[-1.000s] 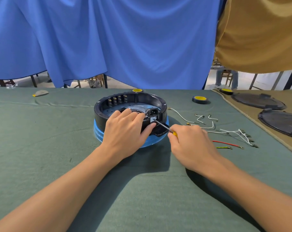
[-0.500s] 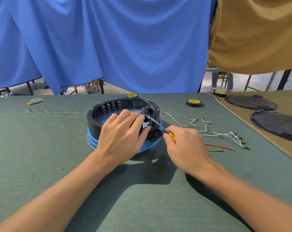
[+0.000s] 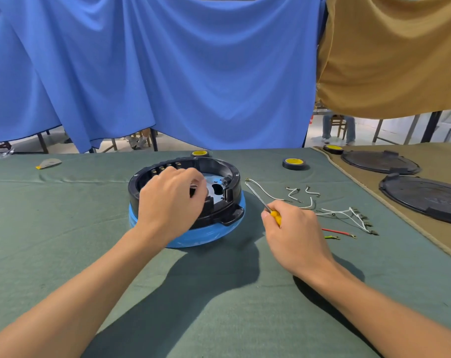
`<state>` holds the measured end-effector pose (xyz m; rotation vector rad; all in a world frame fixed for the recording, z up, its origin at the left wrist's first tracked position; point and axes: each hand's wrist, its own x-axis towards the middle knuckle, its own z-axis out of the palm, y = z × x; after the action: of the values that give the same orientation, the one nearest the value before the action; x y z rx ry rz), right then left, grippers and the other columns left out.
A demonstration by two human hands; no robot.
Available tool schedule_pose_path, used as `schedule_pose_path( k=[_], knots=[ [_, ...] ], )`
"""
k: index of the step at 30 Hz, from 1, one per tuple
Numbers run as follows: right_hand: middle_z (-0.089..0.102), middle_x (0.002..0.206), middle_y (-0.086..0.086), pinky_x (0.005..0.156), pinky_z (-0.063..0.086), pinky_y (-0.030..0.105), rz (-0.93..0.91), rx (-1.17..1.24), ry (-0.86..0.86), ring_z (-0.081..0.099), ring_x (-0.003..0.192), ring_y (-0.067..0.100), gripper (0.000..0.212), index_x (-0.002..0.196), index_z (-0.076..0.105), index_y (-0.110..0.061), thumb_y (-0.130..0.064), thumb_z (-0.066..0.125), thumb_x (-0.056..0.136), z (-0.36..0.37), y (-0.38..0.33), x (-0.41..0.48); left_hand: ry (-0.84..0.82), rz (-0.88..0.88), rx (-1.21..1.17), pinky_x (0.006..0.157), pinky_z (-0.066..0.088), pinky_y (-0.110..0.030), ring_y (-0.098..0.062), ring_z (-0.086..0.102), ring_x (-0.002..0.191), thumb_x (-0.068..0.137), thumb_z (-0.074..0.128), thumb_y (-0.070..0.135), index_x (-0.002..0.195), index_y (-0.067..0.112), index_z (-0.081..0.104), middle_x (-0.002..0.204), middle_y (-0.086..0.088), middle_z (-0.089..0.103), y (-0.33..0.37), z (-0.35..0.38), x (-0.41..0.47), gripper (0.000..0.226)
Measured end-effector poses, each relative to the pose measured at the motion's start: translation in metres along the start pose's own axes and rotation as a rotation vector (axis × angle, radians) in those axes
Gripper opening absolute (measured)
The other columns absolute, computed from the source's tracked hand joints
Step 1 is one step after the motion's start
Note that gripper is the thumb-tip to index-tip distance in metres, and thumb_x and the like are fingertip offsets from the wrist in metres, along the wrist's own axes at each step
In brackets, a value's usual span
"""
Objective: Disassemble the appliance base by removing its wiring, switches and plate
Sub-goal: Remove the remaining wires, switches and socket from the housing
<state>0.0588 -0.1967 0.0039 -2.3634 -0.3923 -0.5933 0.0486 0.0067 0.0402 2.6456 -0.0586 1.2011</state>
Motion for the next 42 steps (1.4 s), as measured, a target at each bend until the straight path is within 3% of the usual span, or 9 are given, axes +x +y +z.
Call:
schedule_pose_path(
  k=[3, 8, 14, 17, 24, 31, 35, 37, 42],
  knots=[
    [0.068, 0.084, 0.008, 0.071, 0.041, 0.036, 0.018, 0.005, -0.007, 0.056, 0.086, 0.033, 0.019, 0.094, 0.064, -0.015, -0.026, 0.049, 0.097, 0.004, 0.0, 0.001, -0.196, -0.197, -0.1, 0.079, 0.049, -0.039, -0.023, 0.06, 0.092, 0.092, 0.053, 0.031, 0.092, 0.031, 0.07, 0.092, 0.011, 0.069, 0.0, -0.001, 0.024, 0.017],
    [0.068, 0.085, 0.009, 0.07, 0.041, 0.037, 0.025, 0.013, -0.001, 0.056, 0.087, 0.033, 0.02, 0.093, 0.063, -0.013, -0.026, 0.048, 0.097, 0.006, 0.003, 0.002, -0.618, -0.142, -0.052, 0.094, 0.048, -0.042, -0.027, 0.059, 0.104, 0.093, 0.058, 0.029, 0.115, 0.023, 0.066, 0.114, 0.0, 0.066, 0.001, 0.021, 0.062, 0.024],
    [0.068, 0.086, 0.008, 0.069, 0.04, 0.037, -0.018, 0.02, -0.002, 0.057, 0.087, 0.033, 0.018, 0.092, 0.061, -0.016, -0.027, 0.047, 0.097, 0.007, 0.002, -0.001, -0.812, -0.129, 0.002, 0.069, 0.047, -0.035, -0.025, 0.057, 0.079, 0.095, 0.052, 0.019, 0.105, -0.001, 0.064, 0.096, -0.014, 0.065, 0.006, 0.058, 0.084, 0.025],
    [0.068, 0.089, 0.008, 0.069, 0.038, 0.037, -0.032, 0.026, 0.002, 0.057, 0.089, 0.032, 0.018, 0.095, 0.061, -0.016, -0.027, 0.047, 0.097, 0.008, 0.002, -0.002, -0.811, -0.112, 0.011, 0.053, 0.036, -0.026, -0.019, 0.047, 0.059, 0.095, 0.05, 0.016, 0.084, 0.0, 0.069, 0.073, -0.01, 0.061, 0.009, 0.064, 0.089, 0.026],
    [0.069, 0.093, 0.008, 0.073, 0.042, 0.038, 0.01, 0.053, -0.004, 0.057, 0.091, 0.033, 0.02, 0.097, 0.061, -0.015, -0.028, 0.045, 0.098, 0.007, 0.002, 0.0, -0.714, -0.18, 0.047, 0.05, 0.036, -0.028, -0.02, 0.046, 0.052, 0.09, 0.058, 0.016, 0.067, 0.006, 0.063, 0.057, -0.006, 0.053, 0.009, 0.065, 0.09, 0.026],
    [0.067, 0.087, 0.006, 0.066, 0.03, 0.032, 0.121, 0.106, -0.002, 0.051, 0.084, 0.028, 0.022, 0.093, 0.063, -0.013, -0.028, 0.047, 0.097, 0.001, 0.005, 0.007, -0.655, -0.198, 0.189, 0.061, 0.041, -0.035, -0.026, 0.049, 0.066, 0.094, 0.056, 0.036, 0.077, 0.011, 0.051, 0.071, -0.006, 0.051, 0.013, 0.044, 0.081, 0.031],
    [0.063, 0.071, 0.002, 0.068, 0.04, 0.035, 0.217, 0.233, 0.068, 0.054, 0.08, 0.029, 0.025, 0.082, 0.065, -0.012, -0.034, 0.056, 0.09, -0.009, 0.005, 0.014, -0.317, 0.062, 0.292, 0.064, 0.039, -0.036, -0.027, 0.05, 0.088, 0.096, 0.05, 0.034, 0.082, 0.015, 0.06, 0.087, -0.004, 0.057, 0.036, 0.02, 0.067, 0.026],
    [0.065, 0.066, 0.007, 0.065, 0.047, 0.037, 0.265, 0.407, 0.118, 0.06, 0.071, 0.026, 0.024, 0.075, 0.064, -0.012, -0.032, 0.062, 0.086, -0.018, 0.009, 0.022, -0.32, 0.207, 0.2, 0.075, 0.046, -0.041, -0.027, 0.049, 0.103, 0.097, 0.047, 0.037, 0.097, 0.012, 0.063, 0.1, -0.005, 0.06, 0.051, 0.011, 0.063, 0.029],
    [0.067, 0.07, 0.004, 0.042, 0.026, 0.021, 0.352, 0.796, 0.101, 0.032, 0.033, 0.004, 0.019, 0.076, 0.064, -0.014, -0.027, 0.067, 0.088, -0.039, 0.02, 0.032, -0.428, 0.484, 0.136, 0.091, 0.04, -0.038, -0.022, 0.048, 0.111, 0.098, 0.046, 0.042, 0.116, 0.019, 0.061, 0.115, 0.001, 0.06, 0.076, 0.009, 0.046, 0.033]
  ],
)
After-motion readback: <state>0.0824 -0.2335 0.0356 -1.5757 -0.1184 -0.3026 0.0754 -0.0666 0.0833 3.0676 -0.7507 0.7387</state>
